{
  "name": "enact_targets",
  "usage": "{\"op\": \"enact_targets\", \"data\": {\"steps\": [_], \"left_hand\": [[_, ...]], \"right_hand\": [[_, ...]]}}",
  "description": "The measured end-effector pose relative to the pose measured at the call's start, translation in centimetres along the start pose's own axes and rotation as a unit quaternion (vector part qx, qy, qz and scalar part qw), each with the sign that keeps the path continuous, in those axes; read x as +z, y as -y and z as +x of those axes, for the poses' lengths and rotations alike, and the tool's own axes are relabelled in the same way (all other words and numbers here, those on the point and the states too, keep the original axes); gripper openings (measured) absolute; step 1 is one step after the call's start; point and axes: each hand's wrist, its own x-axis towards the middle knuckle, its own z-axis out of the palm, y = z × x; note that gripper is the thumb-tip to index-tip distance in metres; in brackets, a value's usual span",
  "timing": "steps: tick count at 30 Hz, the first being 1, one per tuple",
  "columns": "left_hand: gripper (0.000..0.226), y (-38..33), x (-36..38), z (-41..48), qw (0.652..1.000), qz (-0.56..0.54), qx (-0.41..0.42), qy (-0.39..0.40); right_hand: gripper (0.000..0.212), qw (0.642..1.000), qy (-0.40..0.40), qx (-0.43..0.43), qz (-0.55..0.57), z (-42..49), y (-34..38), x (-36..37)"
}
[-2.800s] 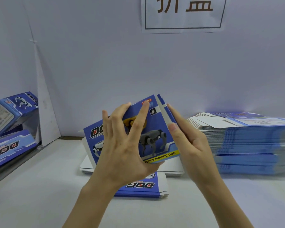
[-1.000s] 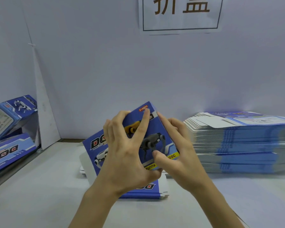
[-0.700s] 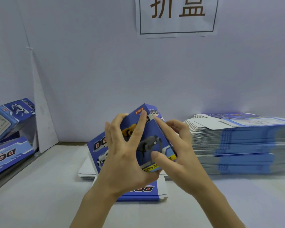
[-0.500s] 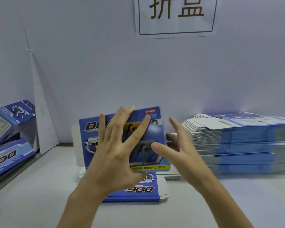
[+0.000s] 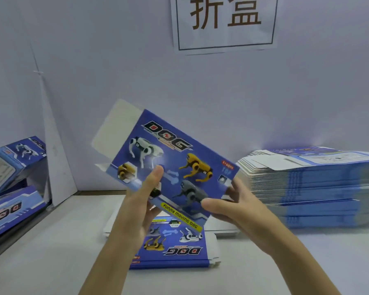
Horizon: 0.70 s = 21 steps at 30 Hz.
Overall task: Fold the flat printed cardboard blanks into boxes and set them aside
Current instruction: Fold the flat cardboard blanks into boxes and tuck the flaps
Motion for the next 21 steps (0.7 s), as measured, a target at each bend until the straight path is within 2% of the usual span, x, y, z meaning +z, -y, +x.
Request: {"op": "enact_targets", "data": {"steps": [3, 4, 5, 6, 8, 11, 13, 14, 15, 17, 19, 21], "left_hand": [[0.078, 0.5, -1.2, 0.7, 0.992, 0.1, 0.073, -0.023], [0.076, 0.6, -1.4, 0.7, 0.983, 0.158, 0.096, -0.015], [0.075, 0.7, -1.6, 0.8, 0.971, 0.211, 0.113, -0.005], [0.077, 1.0, -1.7, 0.9, 0.963, 0.241, 0.117, 0.011], [0.081, 1.5, -1.4, 0.9, 0.957, 0.26, 0.111, 0.06], [0.075, 3.2, -0.8, 1.0, 0.931, 0.332, 0.112, 0.102], [0.061, 3.1, -1.2, 0.8, 0.916, 0.38, 0.047, 0.118], [0.062, 2.8, -1.4, 0.8, 0.923, 0.36, -0.006, 0.133], [0.076, 2.4, -1.7, 0.7, 0.935, 0.319, -0.052, 0.146], [0.101, 1.9, -2.0, 0.3, 0.952, 0.244, -0.078, 0.169], [0.113, 1.2, -1.3, -0.1, 0.96, 0.238, -0.073, 0.132], [0.108, 0.7, 0.2, 0.0, 0.965, 0.248, -0.065, 0.061]], "right_hand": [[0.095, 0.992, -0.114, 0.038, -0.036, 0.2, 0.5, -0.4], [0.086, 0.988, -0.152, 0.027, -0.022, 0.3, 0.5, -0.8], [0.065, 0.984, -0.178, 0.007, -0.003, 0.3, 0.6, -1.2], [0.047, 0.983, -0.182, -0.005, 0.012, 0.3, 0.9, -1.4], [0.034, 0.987, -0.157, -0.013, 0.016, 0.2, 1.0, -1.6], [0.037, 0.984, -0.171, -0.015, -0.051, 0.4, 0.7, -1.1], [0.049, 0.977, -0.195, -0.01, -0.084, 0.4, 0.5, -1.1], [0.055, 0.979, -0.189, 0.003, -0.074, 0.4, 0.6, -1.2], [0.061, 0.983, -0.173, 0.027, -0.059, 0.3, 0.8, -1.4], [0.064, 0.986, -0.142, 0.069, -0.063, 0.2, 0.9, -1.6], [0.055, 0.985, -0.129, 0.079, -0.078, 0.4, 0.7, -1.7], [0.046, 0.988, -0.111, 0.08, -0.067, 0.5, 0.6, -1.9]]}}
